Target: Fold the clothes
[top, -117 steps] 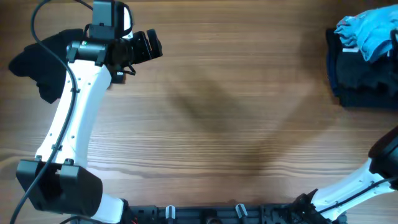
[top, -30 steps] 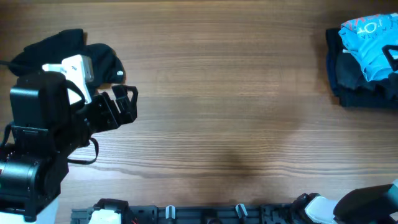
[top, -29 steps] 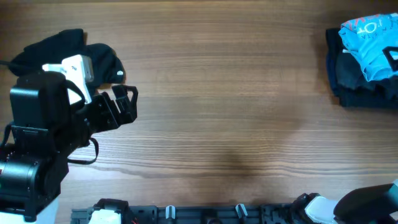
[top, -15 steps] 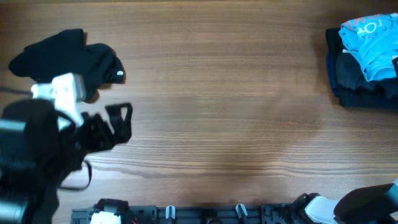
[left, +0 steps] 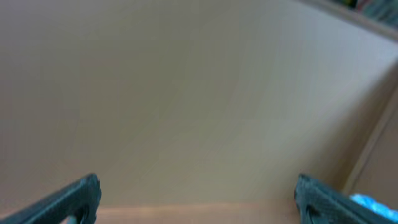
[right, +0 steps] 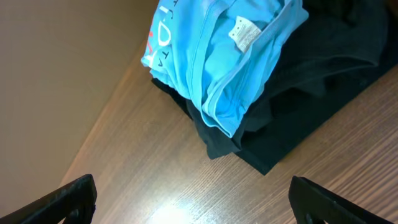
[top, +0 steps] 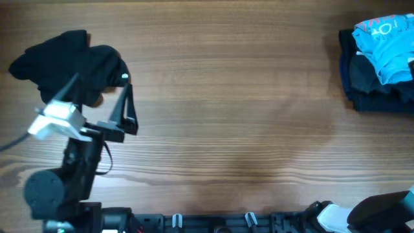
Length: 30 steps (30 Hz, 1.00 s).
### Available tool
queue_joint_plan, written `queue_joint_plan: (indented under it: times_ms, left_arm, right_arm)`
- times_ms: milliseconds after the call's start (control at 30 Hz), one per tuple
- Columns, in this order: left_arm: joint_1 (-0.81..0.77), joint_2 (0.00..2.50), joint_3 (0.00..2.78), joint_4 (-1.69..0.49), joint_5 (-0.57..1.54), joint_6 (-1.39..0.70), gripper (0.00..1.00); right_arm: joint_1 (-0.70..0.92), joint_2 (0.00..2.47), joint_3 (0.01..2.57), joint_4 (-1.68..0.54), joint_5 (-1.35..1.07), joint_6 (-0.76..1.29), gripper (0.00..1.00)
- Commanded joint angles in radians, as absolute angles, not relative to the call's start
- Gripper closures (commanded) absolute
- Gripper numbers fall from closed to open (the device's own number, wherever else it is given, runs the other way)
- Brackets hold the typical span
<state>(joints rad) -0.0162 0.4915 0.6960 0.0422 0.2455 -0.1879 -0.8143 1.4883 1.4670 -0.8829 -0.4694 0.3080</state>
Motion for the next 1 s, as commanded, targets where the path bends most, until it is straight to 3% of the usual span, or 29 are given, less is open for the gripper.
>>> queue_joint_plan:
  times_ms: [0,233,667,833,967]
  left_arm:
    - [-0.008,0.365,0.48,0.142,0.28,-0.164,0.0]
    - [0.004,0.183,0.22,0.176,0.28,-0.164,0.0]
    - [0.009,0.054,0.012,0.16,0.28,-0.164,0.0]
    - [0.009,0.044,0.006,-0.058,0.258,-0.163,0.0]
    - [0.009,0.036,0.006,-0.054,0.254,-0.164,0.0]
  right_arm:
    - [-0.811,1.499,1.471,-0.883,-0.459,0.291,0.0]
    - [-0.811,1.499,1.471,-0.883,-0.459,0.292,0.0]
    - [-0.811,1.499,1.471,-0.883,-0.459,0.292,0.0]
    - [-0.811,1.499,1.471,-0.883,-0.459,0.292,0.0]
    - [-0.811,1.499,1.471,-0.883,-0.459,0.291,0.0]
